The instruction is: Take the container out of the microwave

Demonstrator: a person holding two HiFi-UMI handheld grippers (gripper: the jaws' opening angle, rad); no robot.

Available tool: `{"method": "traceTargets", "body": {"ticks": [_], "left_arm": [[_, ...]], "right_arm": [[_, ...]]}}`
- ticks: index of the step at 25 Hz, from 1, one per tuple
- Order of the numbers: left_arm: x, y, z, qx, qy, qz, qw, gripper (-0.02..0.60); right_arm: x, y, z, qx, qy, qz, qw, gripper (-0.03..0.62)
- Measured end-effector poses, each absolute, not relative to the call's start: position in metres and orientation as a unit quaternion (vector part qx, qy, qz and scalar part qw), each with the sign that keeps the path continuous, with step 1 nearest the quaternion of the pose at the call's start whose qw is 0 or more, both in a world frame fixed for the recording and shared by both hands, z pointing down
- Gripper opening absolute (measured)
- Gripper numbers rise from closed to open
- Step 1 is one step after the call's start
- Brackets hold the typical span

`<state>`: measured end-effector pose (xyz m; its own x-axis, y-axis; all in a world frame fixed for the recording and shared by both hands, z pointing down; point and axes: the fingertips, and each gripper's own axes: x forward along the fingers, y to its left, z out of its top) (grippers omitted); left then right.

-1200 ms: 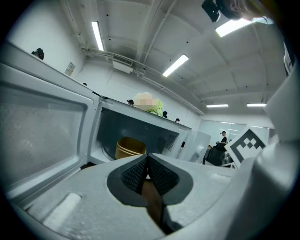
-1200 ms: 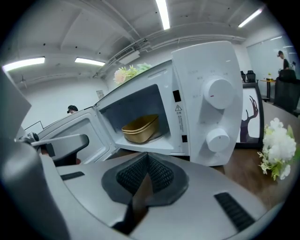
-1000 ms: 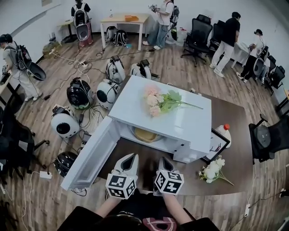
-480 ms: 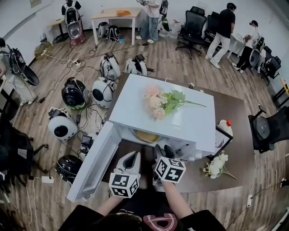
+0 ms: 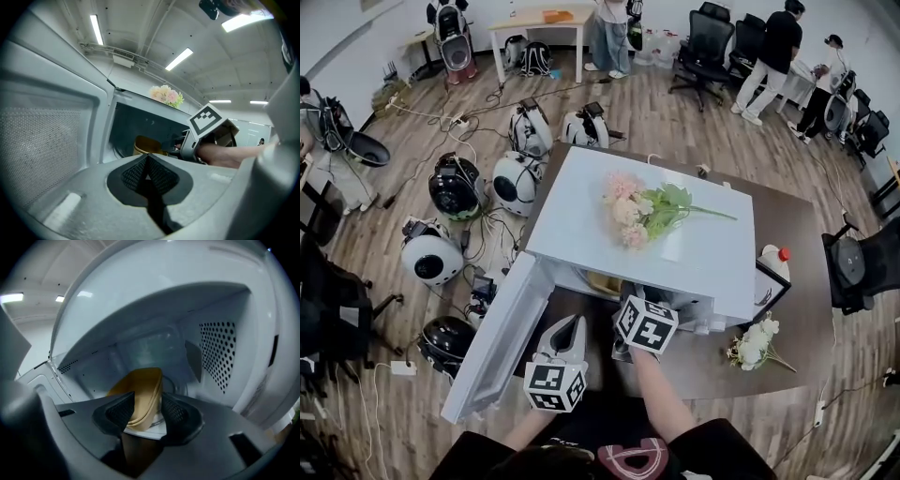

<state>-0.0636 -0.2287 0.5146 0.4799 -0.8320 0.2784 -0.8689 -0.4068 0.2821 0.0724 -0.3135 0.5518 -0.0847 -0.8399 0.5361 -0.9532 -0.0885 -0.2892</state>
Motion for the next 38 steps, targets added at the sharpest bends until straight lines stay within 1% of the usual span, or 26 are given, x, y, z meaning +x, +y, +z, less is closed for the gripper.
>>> {"method": "traceTargets", "body": {"ticks": [5,13,17,24,30,33,38], "left_arm": [[-0.061,-0.228,0.520,0.846,-0.500,0.074,0.170,0.009],[-0.067,-0.235,0.527,0.846,-0.497,0.079,0.173,0.009],[-0.068,-0.238,0.526,0.849,-0.494,0.080,0.173,0.009],[-0.064,-0.241,0.524,0.855,-0.484,0.078,0.170,0.009],[-0.067,-0.243,0.525,0.852,-0.489,0.075,0.173,0.009],[-0.067,-0.245,0.525,0.852,-0.489,0.074,0.174,0.009],[-0.064,-0.244,0.527,0.854,-0.485,0.077,0.173,0.009]], "right_arm": [[0.072,-0.320,0.567,0.672,-0.658,0.318,0.116,0.163],[0.068,-0.325,0.583,0.672,-0.645,0.340,0.127,0.163],[0.068,-0.328,0.586,0.675,-0.640,0.346,0.122,0.150],[0.071,-0.332,0.588,0.688,-0.625,0.350,0.120,0.094],[0.072,-0.334,0.591,0.691,-0.619,0.355,0.115,0.083],[0.074,-0.334,0.592,0.694,-0.615,0.355,0.119,0.037],[0.076,-0.332,0.595,0.695,-0.613,0.356,0.122,0.035]]}}
